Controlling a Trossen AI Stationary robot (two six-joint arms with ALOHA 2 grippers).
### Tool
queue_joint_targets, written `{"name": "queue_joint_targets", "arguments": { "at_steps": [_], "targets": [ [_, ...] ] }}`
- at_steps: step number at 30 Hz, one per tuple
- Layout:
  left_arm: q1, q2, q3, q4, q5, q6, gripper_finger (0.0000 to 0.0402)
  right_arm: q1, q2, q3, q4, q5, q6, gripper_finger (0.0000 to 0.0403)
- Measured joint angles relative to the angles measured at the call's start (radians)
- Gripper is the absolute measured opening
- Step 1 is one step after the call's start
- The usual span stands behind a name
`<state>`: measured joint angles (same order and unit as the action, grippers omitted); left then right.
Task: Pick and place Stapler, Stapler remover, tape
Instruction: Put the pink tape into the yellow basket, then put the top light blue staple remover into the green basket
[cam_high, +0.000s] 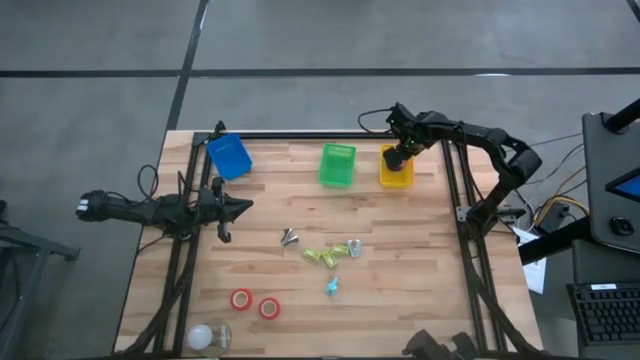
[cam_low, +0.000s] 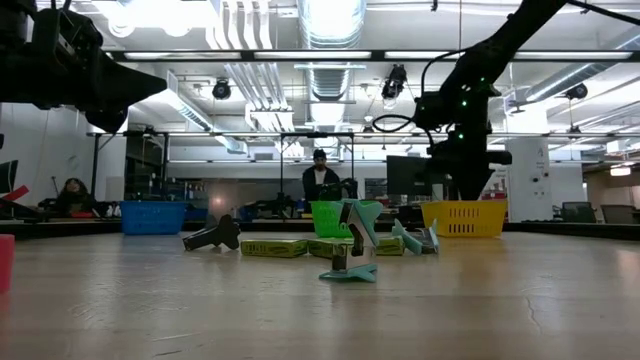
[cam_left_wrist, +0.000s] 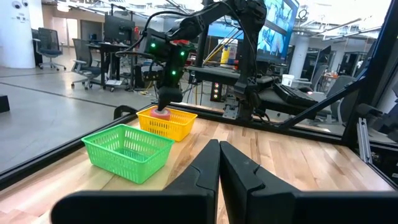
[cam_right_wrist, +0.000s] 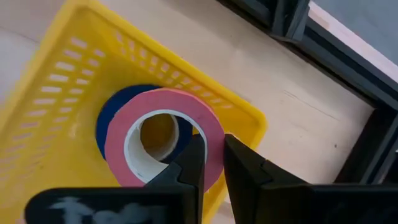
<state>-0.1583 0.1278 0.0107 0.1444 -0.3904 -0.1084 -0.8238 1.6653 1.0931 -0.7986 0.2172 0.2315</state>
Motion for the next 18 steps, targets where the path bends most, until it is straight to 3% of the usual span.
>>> {"name": "queue_joint_targets", "arguments": {
  "at_steps": [11,18],
  "targets": [
    [0.000,0.000,0.000,0.000,0.000,0.000,0.0014,0.003,-0.013,-0.001,-0.009,-0.012,-0.026,0.0144],
    [0.000,0.000,0.000,0.000,0.000,0.000,0.0014,0.027,-0.117,-0.001,-0.009,-0.025,-0.021,0.0193]
  ]
}}
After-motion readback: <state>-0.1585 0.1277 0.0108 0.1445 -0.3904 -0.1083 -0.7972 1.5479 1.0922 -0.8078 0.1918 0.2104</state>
